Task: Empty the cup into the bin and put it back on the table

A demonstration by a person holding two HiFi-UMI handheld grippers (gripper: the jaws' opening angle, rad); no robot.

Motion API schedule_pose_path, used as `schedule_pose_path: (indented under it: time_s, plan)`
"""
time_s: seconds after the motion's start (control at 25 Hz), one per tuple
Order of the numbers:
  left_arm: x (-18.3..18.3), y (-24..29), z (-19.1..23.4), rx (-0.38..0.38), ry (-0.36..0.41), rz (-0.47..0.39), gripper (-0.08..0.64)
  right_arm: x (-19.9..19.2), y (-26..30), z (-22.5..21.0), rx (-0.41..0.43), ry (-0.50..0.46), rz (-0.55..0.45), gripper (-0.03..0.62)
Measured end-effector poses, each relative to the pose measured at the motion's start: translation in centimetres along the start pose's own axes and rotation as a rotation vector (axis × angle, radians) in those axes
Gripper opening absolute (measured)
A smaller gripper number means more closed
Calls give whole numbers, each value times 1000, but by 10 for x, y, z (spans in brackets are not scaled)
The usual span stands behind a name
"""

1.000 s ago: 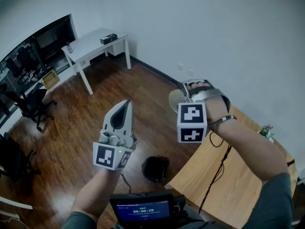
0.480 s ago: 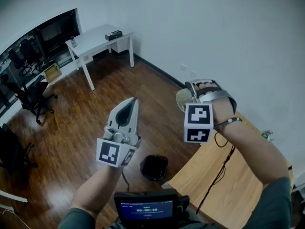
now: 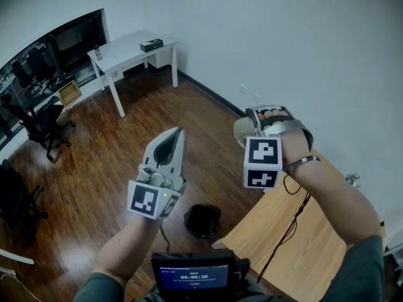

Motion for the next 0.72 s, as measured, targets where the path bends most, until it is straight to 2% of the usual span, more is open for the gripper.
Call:
schedule_pose_path:
  time_s: [0.72]
  plan:
    - [-2, 2, 4, 3, -9, 2, 0, 4, 2, -2, 15, -29, 11, 399]
Point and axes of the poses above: the fingertips, and each gripper's own axes: y forward along the fingers, z to its left, x out of its top, the point moved 5 cm from there along -y, backward along the fingers, and after that the axes turned 10 degrees about -z, right-handed, at the moved point
